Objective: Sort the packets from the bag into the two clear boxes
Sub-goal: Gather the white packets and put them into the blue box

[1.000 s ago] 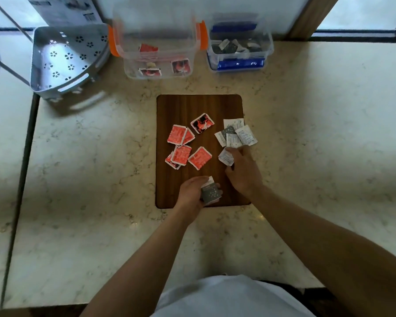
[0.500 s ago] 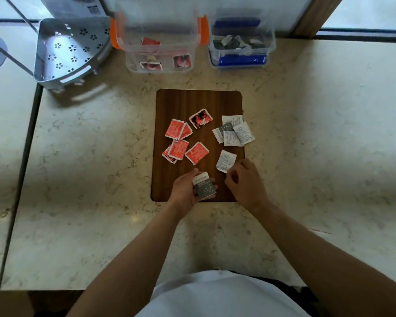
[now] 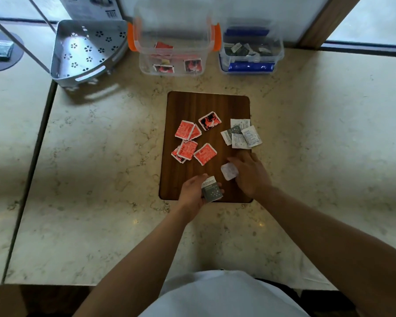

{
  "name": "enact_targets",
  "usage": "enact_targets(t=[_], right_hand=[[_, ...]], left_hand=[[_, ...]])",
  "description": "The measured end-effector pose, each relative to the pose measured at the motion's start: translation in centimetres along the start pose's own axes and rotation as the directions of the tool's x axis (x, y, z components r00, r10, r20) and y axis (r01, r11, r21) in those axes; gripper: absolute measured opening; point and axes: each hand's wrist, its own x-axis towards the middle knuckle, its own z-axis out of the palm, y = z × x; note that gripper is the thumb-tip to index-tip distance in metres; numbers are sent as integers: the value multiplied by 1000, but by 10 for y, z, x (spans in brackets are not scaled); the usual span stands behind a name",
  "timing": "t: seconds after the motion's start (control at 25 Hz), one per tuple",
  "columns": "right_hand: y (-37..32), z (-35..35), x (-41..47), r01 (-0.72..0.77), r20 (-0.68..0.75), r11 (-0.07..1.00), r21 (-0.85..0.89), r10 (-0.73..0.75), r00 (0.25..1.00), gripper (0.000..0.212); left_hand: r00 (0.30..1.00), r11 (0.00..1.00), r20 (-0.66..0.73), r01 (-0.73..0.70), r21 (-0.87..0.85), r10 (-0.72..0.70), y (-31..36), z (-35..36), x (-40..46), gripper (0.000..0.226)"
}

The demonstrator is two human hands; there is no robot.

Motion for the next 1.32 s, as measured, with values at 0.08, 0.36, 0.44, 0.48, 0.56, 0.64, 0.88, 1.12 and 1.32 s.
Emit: enact_targets(t=[0.08, 0.36, 0.44, 0.48, 0.56, 0.64, 0.88, 1.12, 1.32], right_hand=[[2, 2, -7, -129, 3, 985, 111, 129, 992, 50], [-15, 21, -40, -416, 174, 634, 652, 408, 896, 36], [-25, 23, -47, -406, 180, 559, 723, 416, 892, 36], [-29, 23, -49, -398, 184, 550, 734, 403, 896, 35], [-34, 24, -52, -396, 205, 520, 756, 387, 899, 35], [-36, 23, -54, -406, 219, 469, 784, 403, 889, 33], [-30, 13, -54, -106, -54, 589, 801, 248, 967, 24], [-35, 9, -52, -100, 113, 591, 801, 15, 994, 31], [-29, 4, -27, -241, 38, 509, 826, 376, 926, 41]], left_hand=[[1000, 1000, 13, 0, -5, 0, 1, 0, 1, 32], [1000, 1000, -21, -12, 16, 12, -2, 1, 2, 34], [999, 999, -51, -13, 29, 15, -3, 1, 5, 31], [997, 999, -73, -15, 44, 18, -3, 1, 7, 28], [996, 998, -90, -9, 60, 15, -4, 4, 6, 20], [996, 999, -90, 5, 54, 0, -2, 6, 3, 18], [995, 987, -31, 98, 129, -95, 5, 5, -1, 37], [978, 987, 165, 110, 117, -129, 15, 3, -10, 34], [988, 993, 139, 45, 108, -60, 18, 3, 0, 32]])
